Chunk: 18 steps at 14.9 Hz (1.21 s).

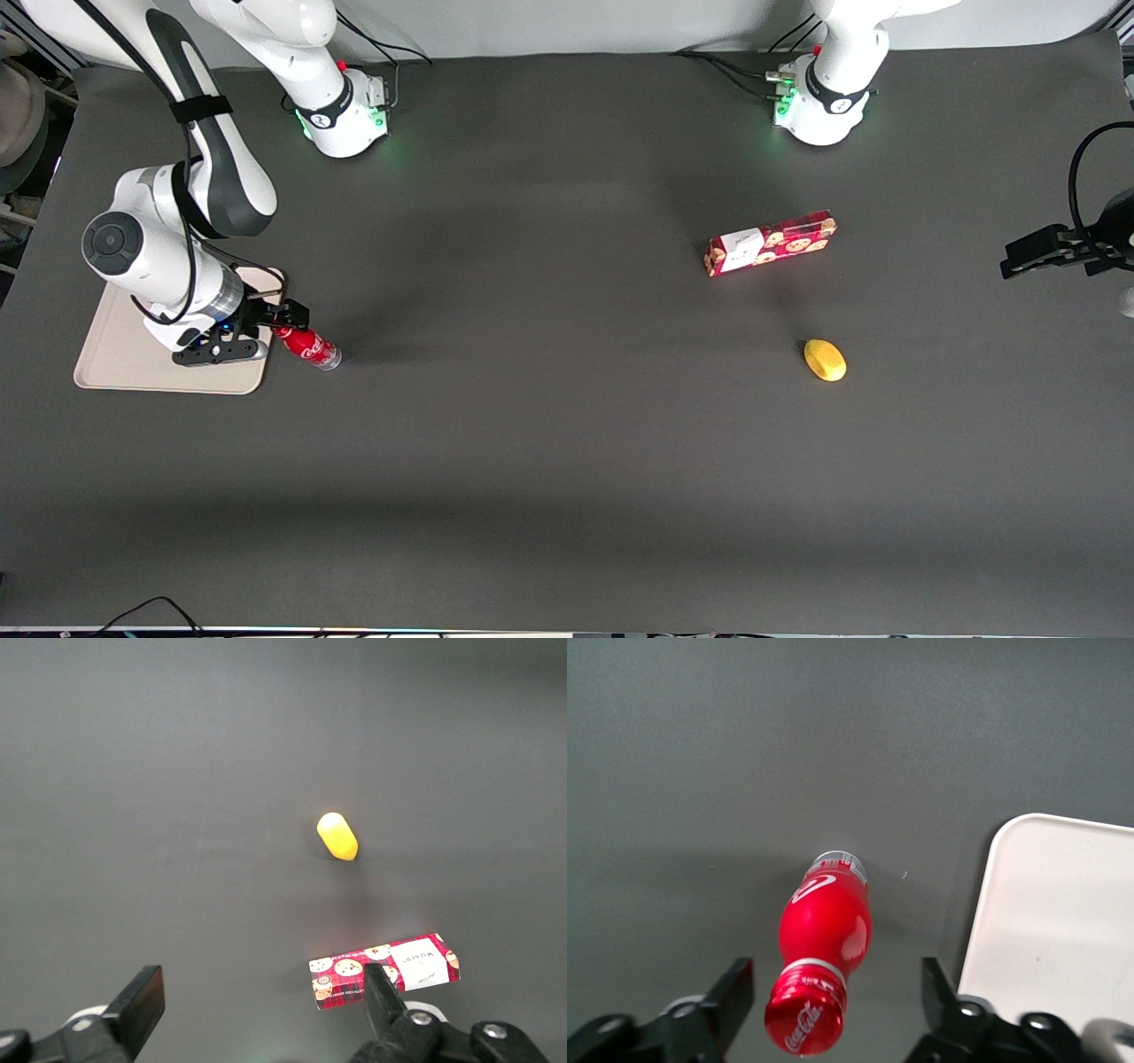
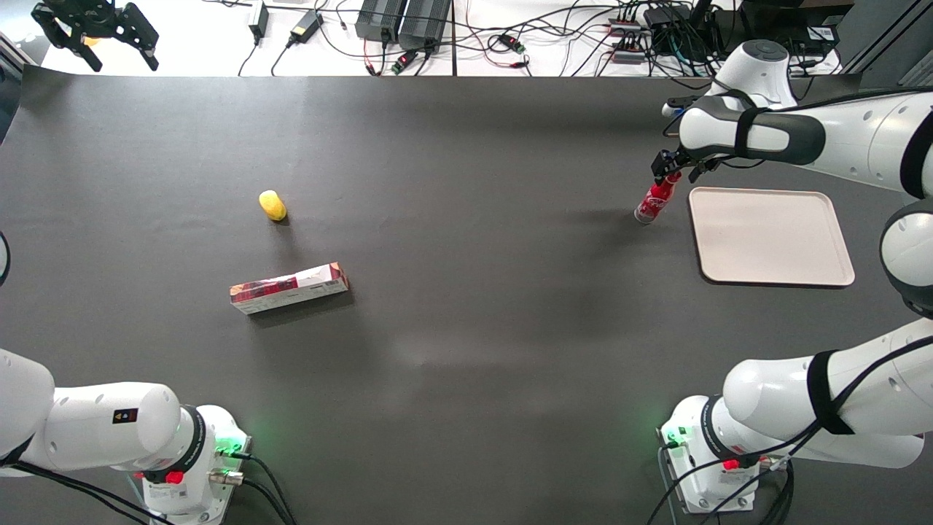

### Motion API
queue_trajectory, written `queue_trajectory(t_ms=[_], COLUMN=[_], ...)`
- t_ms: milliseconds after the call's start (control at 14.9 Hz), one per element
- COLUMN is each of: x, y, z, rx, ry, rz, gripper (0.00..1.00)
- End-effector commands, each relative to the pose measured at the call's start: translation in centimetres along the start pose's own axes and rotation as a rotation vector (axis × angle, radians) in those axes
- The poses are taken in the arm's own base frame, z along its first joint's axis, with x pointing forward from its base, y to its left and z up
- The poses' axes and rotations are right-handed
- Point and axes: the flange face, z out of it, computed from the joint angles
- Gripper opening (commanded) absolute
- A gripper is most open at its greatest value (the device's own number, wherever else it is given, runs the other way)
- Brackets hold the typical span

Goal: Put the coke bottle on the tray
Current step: 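Close the right gripper around the bottle's body, then lift the bottle with the right gripper and carry it over the tray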

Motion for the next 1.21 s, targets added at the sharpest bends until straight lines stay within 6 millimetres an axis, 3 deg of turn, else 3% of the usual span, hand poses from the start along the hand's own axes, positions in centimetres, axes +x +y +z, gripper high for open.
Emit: queue_trajectory(t_ms=[0, 201, 269, 470, 604, 672, 1142], x=[0.1, 0.3, 0.3, 0.4, 0.4, 0.8, 2.1], y=[-0.1, -0.9, -1.0, -1.3, -1.3, -1.6, -0.4], z=[0.3, 0.2, 0.1, -0.5, -2.0, -3.6, -20.7], rx=[-0.004, -0.001, -0.001, -0.003, -0.013, -0.021, -0.059], ry=[0.013, 0.015, 0.017, 0.024, 0.039, 0.030, -0.021], rz=[0.009, 0.036, 0.037, 0.037, 0.076, 0.078, 0.117], gripper=[0.49, 0.06, 0.00, 0.00, 0.00, 0.00, 0.00])
